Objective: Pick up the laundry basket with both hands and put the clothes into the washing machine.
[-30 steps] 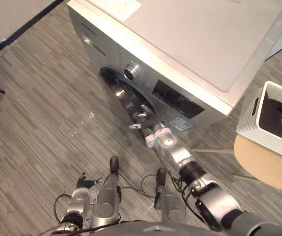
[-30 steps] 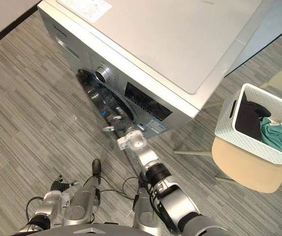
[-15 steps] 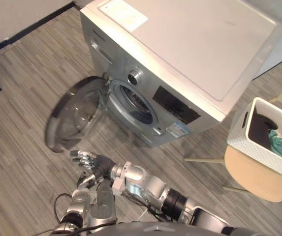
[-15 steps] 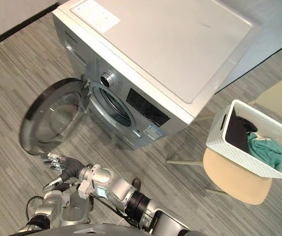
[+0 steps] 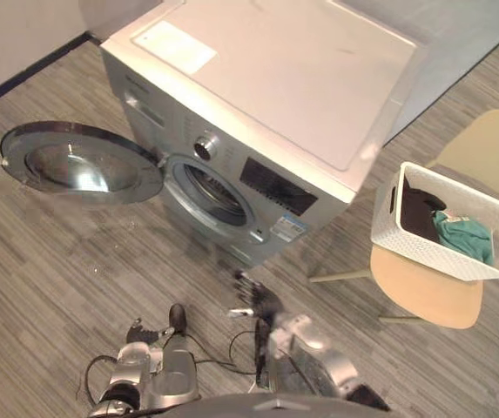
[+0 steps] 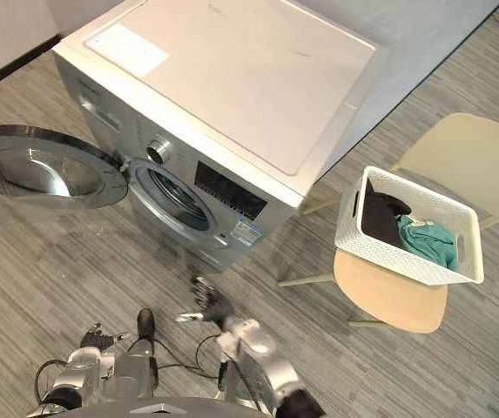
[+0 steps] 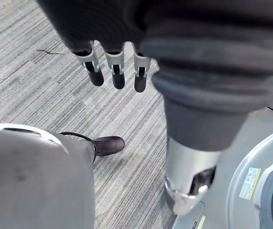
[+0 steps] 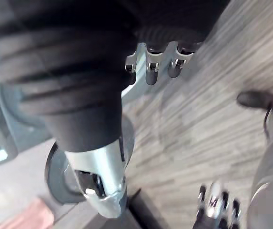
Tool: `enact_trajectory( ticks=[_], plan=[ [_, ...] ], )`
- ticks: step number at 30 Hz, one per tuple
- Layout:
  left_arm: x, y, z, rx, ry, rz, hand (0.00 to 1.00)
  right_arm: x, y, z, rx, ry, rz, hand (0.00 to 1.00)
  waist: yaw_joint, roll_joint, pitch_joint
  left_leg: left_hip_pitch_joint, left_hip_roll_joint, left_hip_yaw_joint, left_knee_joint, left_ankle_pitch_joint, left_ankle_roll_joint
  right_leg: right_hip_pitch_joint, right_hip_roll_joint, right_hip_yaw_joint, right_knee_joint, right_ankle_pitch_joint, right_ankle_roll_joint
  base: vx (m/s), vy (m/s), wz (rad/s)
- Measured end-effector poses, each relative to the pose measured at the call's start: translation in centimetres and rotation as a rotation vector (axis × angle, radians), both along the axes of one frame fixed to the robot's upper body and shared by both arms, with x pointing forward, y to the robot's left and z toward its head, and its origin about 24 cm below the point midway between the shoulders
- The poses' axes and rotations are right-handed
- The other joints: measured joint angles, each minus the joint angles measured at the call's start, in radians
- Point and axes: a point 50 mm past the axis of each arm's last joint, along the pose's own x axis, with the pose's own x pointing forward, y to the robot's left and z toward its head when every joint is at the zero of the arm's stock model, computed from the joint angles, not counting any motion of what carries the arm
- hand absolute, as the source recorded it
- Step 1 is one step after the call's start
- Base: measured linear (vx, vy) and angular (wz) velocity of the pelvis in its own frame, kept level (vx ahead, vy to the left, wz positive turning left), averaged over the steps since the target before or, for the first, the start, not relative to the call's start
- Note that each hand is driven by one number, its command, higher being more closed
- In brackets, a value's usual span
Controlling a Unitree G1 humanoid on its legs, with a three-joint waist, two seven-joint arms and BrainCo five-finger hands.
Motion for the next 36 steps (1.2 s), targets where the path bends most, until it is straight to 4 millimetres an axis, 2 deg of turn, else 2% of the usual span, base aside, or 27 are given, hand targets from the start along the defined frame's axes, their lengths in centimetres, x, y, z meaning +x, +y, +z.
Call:
enact_trajectory(
  ticks=[4, 8, 10, 14, 17, 19, 25, 28, 31, 36],
  plan=[
    [0.1, 0.2, 0.1, -0.054, -0.026, 0.087, 0.00, -1.3, -4.2, -2.4, -0.137, 0.111, -0.154, 0.00, -0.023, 0.001, -0.015, 0.000, 0.000, 0.019, 0.005, -0.008, 0.001, 0.000, 0.001, 0.011, -0.024, 0.012, 0.008, 0.06, -0.008, -0.14],
    [1.2, 1.1, 0.9, -0.119, -0.107, 0.218, 0.00, -1.9, -6.4, -3.3, -0.198, 0.165, -0.236, 0.00, -0.026, 0.001, -0.015, -0.002, 0.000, 0.049, 0.005, -0.010, 0.005, -0.009, 0.002, 0.038, -0.045, 0.030, 0.012, 0.04, -0.002, -0.22],
    [2.8, 2.3, 2.1, -0.169, -0.213, 0.331, 0.00, -1.9, -7.1, -3.4, -0.215, 0.182, -0.286, 0.00, -0.026, 0.000, -0.016, -0.017, 0.002, 0.070, 0.006, -0.012, 0.004, -0.031, 0.005, 0.063, -0.066, 0.050, 0.012, 0.02, -0.001, -0.32],
    [5.0, 4.7, 4.3, -0.259, -0.389, 0.551, 0.00, -1.5, -7.4, -3.6, -0.216, 0.203, -0.326, 0.00, -0.032, -0.006, -0.013, -0.045, 0.009, 0.098, 0.006, -0.011, 0.005, -0.062, 0.013, 0.088, -0.098, 0.088, 0.010, 0.00, -0.009, -0.25],
    [6.7, 5.5, 6.0, -0.335, -0.521, 0.688, 0.00, -1.4, -7.6, -3.6, -0.216, 0.207, -0.354, 0.00, -0.034, -0.015, -0.007, -0.053, 0.013, 0.106, 0.006, -0.010, 0.004, -0.074, 0.017, 0.092, -0.102, 0.095, 0.007, 0.00, -0.014, -0.14],
    [7.2, 5.8, 6.6, -0.346, -0.557, 0.711, 0.00, -1.3, -7.6, -3.5, -0.219, 0.206, -0.362, 0.00, -0.035, -0.025, -0.001, -0.054, 0.014, 0.106, 0.006, -0.010, 0.003, -0.075, 0.019, 0.092, -0.102, 0.096, 0.007, 0.00, 0.000, 0.00],
    [9.3, 7.9, 9.3, -0.346, -0.666, 0.781, 0.00, -0.6, -7.8, -3.1, -0.159, 0.195, -0.445, 0.00, -0.034, -0.091, 0.033, -0.092, 0.014, 0.105, 0.006, -0.005, 0.002, -0.113, 0.018, 0.091, -0.104, 0.104, 0.002, 0.00, 0.000, 0.00],
    [9.7, 8.8, 10.1, -0.359, -0.694, 0.821, 0.00, 0.0, -7.5, -2.7, -0.138, 0.175, -0.450, 0.00, -0.034, -0.111, 0.044, -0.109, 0.014, 0.110, 0.007, -0.009, -0.002, -0.131, 0.019, 0.101, -0.106, 0.110, 0.000, 0.02, 0.001, -0.04],
    [10.0, 8.9, 10.5, -0.397, -0.714, 0.879, 0.00, 0.7, -7.3, -2.0, -0.116, 0.140, -0.477, 0.00, -0.034, -0.128, 0.059, -0.140, 0.021, 0.112, 0.060, -0.036, -0.002, -0.139, 0.019, 0.112, -0.108, 0.112, -0.002, 0.04, -0.006, -0.05],
    [10.9, 9.3, 11.6, -0.454, -0.770, 0.978, 0.00, 0.7, -7.3, -2.0, -0.103, 0.146, -0.497, 0.00, -0.041, -0.133, 0.063, -0.178, 0.039, 0.111, 0.146, -0.081, -0.003, -0.139, 0.024, 0.116, -0.111, 0.114, -0.008, 0.03, -0.024, -0.05]
  ],
)
